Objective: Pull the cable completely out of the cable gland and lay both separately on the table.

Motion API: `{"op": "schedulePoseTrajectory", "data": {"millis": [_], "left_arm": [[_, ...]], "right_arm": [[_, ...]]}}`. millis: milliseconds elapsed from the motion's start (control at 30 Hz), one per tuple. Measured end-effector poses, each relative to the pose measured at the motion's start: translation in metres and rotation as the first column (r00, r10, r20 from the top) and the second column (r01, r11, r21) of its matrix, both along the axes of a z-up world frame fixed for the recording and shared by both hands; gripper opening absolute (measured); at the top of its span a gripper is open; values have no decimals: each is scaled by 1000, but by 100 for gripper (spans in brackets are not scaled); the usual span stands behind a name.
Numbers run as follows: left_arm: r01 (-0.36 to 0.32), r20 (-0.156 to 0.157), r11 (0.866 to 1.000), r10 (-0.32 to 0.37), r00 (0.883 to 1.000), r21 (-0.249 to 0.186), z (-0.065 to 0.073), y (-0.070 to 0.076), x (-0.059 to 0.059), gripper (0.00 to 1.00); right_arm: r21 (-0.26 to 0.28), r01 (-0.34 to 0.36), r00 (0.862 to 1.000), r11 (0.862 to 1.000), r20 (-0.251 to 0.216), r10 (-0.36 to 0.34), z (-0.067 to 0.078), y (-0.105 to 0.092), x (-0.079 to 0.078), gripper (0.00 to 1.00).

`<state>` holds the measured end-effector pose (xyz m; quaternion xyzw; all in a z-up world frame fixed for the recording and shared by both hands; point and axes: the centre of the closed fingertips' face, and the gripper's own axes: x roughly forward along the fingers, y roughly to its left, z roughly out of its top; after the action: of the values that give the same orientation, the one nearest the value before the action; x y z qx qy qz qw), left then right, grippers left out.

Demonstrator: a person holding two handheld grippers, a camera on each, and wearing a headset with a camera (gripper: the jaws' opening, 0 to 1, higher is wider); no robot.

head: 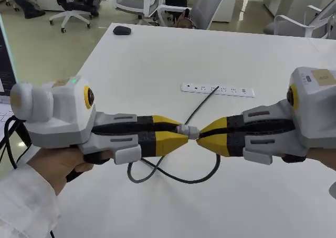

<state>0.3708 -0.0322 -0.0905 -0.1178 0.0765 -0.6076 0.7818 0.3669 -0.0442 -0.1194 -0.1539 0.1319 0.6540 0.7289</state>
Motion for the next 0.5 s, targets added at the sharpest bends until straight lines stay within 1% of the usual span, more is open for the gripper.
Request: {"op": "schedulePoseTrajectory", "data": {"millis": [67,133,167,200,233,267,300,367,433,500], "left_arm": [[6,14,1000,-6,1000,-13,12,-1,1,17],[13,33,1000,-13,999,-3,21,-2,1,18],[22,60,999,-23,998,24,23,-3,0,19],[27,73,999,-30,997,43,23,-4,-1,21],[28,82,997,-34,996,66,23,-5,-1,22],[29,107,995,-39,993,99,23,-5,-1,24],[25,123,993,-39,992,114,25,-6,-1,24],[26,133,992,-43,990,124,28,-8,-3,23],[25,152,990,-46,987,139,31,-9,-4,23],[21,166,989,-45,985,146,33,-9,-4,23]], "right_arm": [[-18,13,1000,1000,-4,-13,4,-3,-2,2],[-15,35,999,999,-14,-35,10,-6,-2,2],[0,52,998,999,-30,-52,16,-7,-2,2],[8,69,996,998,-48,-68,18,-8,-2,2],[9,86,994,996,-65,-85,21,-10,-1,2],[9,97,993,995,-75,-96,24,-11,0,2],[3,102,992,995,-79,-102,28,-13,0,2],[-3,110,990,994,-84,-110,32,-14,-1,2],[-26,130,987,991,-88,-131,37,-16,-1,2],[-34,130,987,991,-86,-133,41,-17,-2,2]]}}
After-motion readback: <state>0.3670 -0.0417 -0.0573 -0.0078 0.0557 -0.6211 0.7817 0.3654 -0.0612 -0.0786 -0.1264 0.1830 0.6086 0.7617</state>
